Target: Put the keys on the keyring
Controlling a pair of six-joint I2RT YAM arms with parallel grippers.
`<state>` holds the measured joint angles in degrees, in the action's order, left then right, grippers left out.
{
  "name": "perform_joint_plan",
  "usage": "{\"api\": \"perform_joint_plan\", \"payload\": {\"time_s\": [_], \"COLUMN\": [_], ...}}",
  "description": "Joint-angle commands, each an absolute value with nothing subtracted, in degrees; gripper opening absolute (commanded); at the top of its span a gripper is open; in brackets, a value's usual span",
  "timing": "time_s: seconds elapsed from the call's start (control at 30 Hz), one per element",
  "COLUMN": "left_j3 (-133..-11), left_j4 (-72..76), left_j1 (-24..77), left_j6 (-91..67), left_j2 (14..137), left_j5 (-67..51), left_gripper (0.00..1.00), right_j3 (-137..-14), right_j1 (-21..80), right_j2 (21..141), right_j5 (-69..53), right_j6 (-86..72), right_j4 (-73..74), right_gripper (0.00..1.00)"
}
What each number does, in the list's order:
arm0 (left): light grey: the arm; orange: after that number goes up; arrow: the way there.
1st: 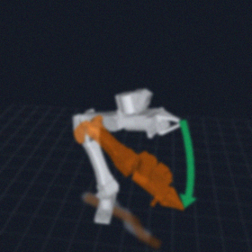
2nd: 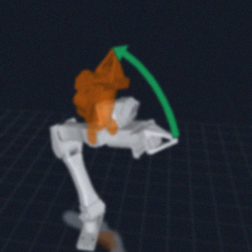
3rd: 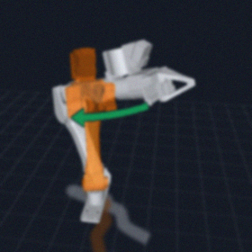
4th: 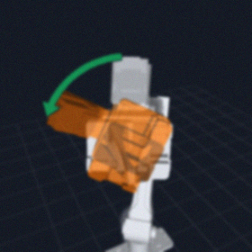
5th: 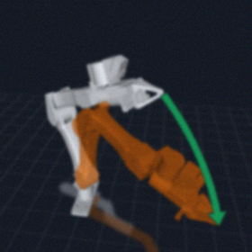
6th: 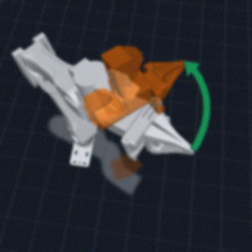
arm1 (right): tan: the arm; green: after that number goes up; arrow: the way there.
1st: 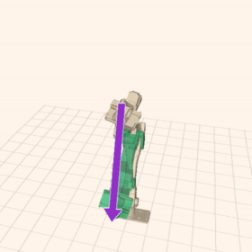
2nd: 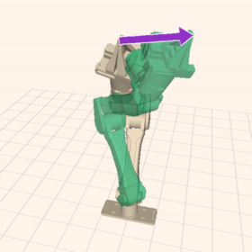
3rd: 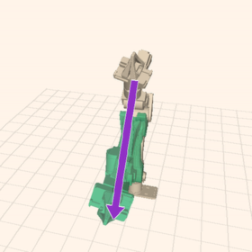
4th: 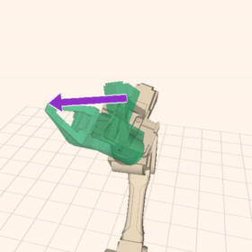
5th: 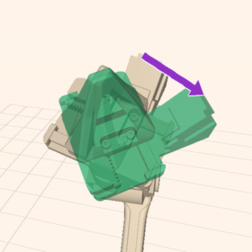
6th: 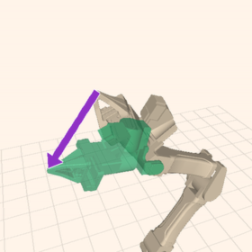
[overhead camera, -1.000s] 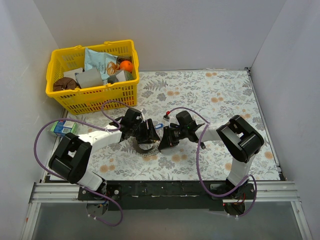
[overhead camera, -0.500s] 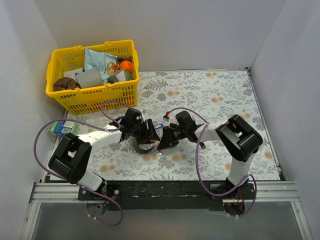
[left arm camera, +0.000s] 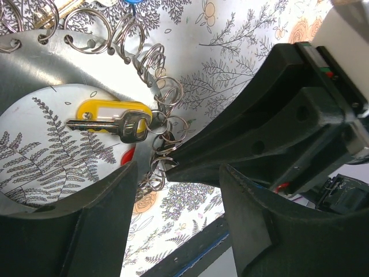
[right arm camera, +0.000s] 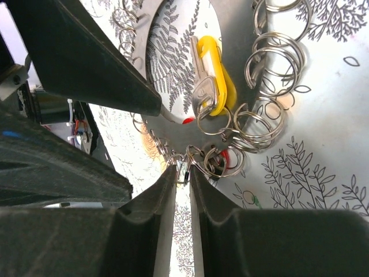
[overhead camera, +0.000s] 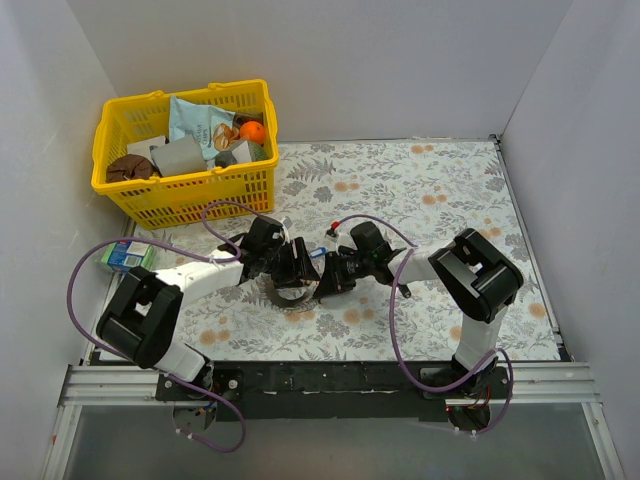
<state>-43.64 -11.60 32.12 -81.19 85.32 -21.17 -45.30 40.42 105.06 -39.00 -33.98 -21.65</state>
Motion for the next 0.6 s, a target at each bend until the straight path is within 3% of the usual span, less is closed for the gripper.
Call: {"api": "perform_joint_plan", "payload": {"time_s": [0.0,0.23,0.57], "left_j3": [-43.5,-43.4,-45.0], "left_j4": [-11.7,-12.0,-14.3], "left_j1": [32.3,32.3,32.3], "left_j6": [-80.7,-80.8,-79.5], "left_j2": [82.1,81.0,77.9], "left_j5": [-20.2,-19.6,-17.1], "left_gripper": [0.58,0.58,0.58], "right_j3": [-47.2,-47.6,-47.8], "right_j1": [41.0,41.1,41.2], "right_j2": [106.5,106.8,102.1], "right_j5": [-38.9,-39.1,-41.3], "right_j6": [-34.7,-34.9,-32.2], "right_j4": [-23.6,-23.4,-25.5], "right_gripper": [0.21,0.02,0.01]}}
